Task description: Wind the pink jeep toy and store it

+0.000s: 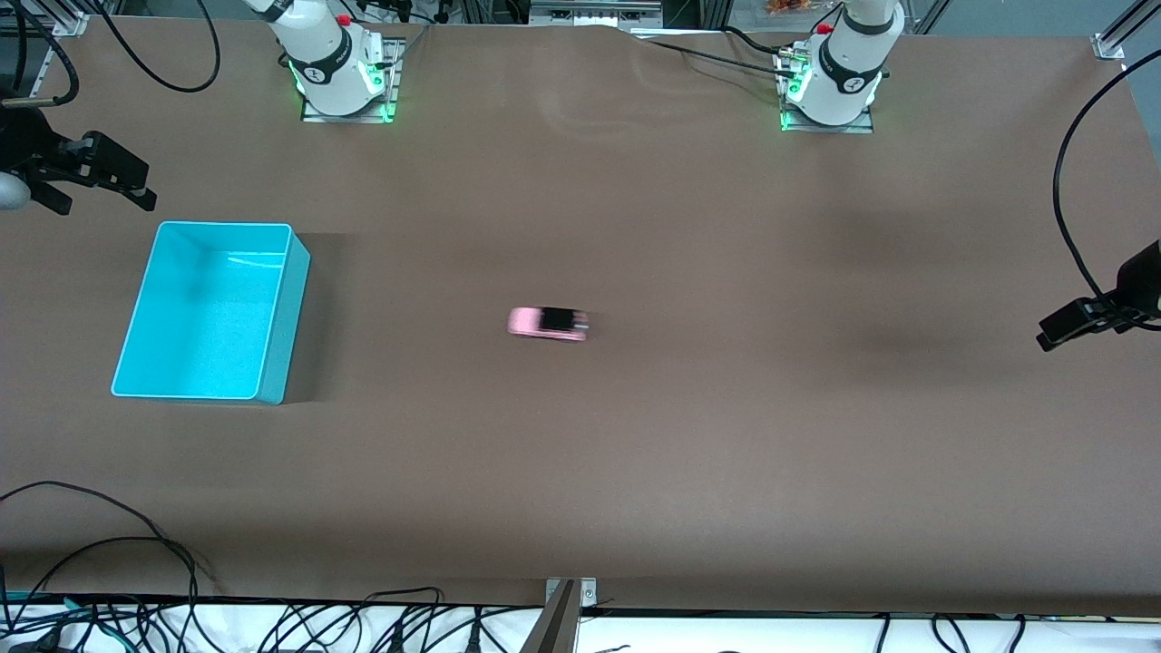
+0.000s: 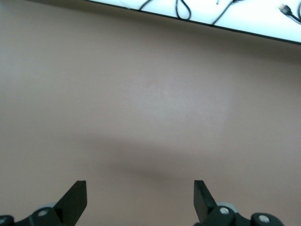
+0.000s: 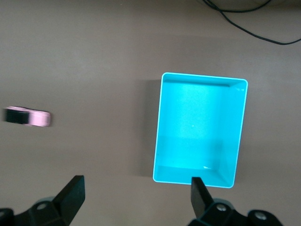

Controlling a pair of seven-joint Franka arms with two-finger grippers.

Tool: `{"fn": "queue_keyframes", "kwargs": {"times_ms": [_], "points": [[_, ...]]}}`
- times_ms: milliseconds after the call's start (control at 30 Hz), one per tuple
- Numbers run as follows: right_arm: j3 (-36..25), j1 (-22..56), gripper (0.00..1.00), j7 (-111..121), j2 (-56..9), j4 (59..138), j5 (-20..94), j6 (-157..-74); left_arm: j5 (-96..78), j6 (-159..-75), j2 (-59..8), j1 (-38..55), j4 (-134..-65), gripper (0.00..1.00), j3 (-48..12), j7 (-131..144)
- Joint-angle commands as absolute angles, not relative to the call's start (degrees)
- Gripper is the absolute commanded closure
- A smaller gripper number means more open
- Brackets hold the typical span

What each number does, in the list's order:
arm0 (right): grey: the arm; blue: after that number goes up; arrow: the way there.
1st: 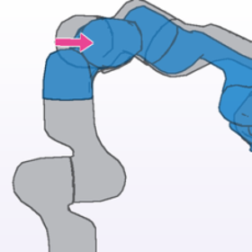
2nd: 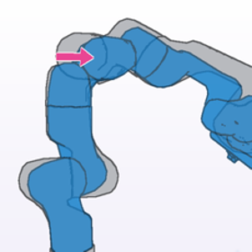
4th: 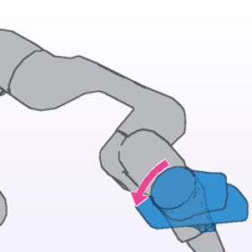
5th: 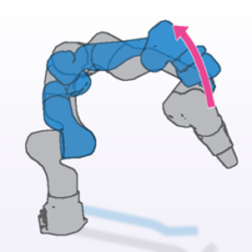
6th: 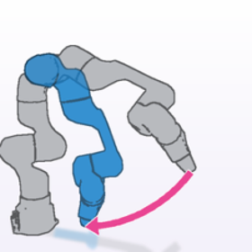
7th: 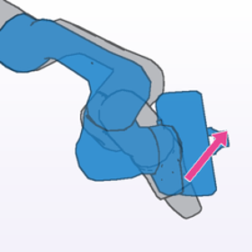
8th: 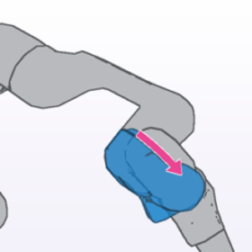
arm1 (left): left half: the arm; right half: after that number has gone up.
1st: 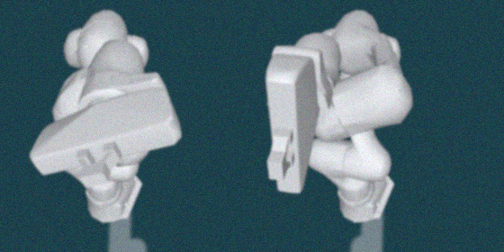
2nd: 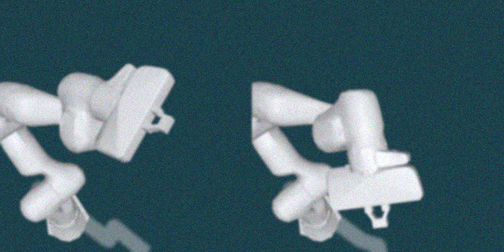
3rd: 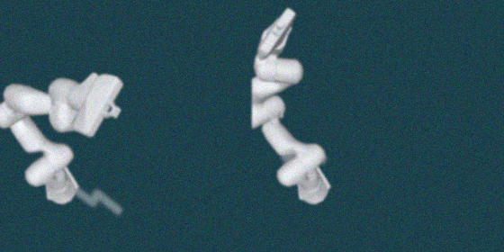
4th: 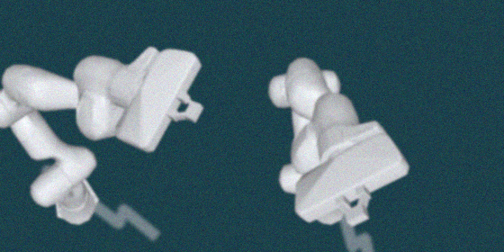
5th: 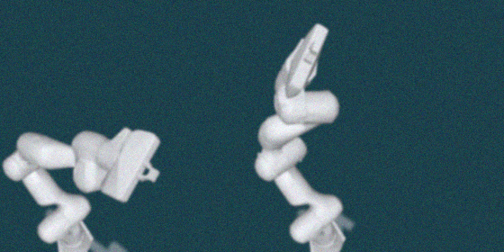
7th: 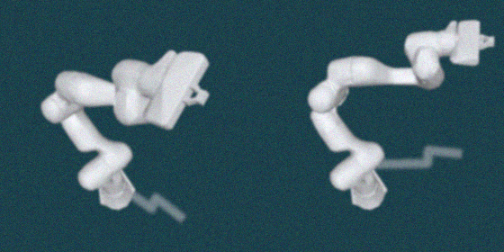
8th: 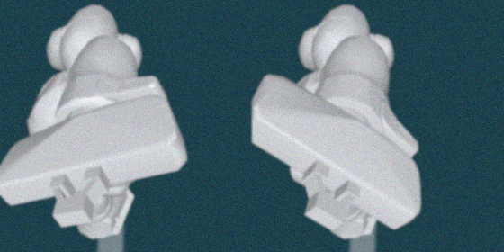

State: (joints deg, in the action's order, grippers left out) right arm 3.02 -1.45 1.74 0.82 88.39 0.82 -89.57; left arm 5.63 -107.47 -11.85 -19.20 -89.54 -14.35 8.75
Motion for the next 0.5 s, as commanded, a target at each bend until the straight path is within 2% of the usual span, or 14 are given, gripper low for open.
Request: {"fn": "queue_keyframes", "kwargs": {"times_ms": [0, 467], "points": [[3.3, -1.4, 0.0, 1.0, 0.4, 86.9, 0.4, -88.9, 3.8, -106.0, -12.2, -19.2, -88.2, 0.0, -14.4, 4.8], [3.3, -1.4, 0.0, 1.0, 0.4, 86.9, 0.3, -88.9, 3.9, -106.1, -11.5, -19.3, -89.1, 0.0, -16.0, 4.5]]}}
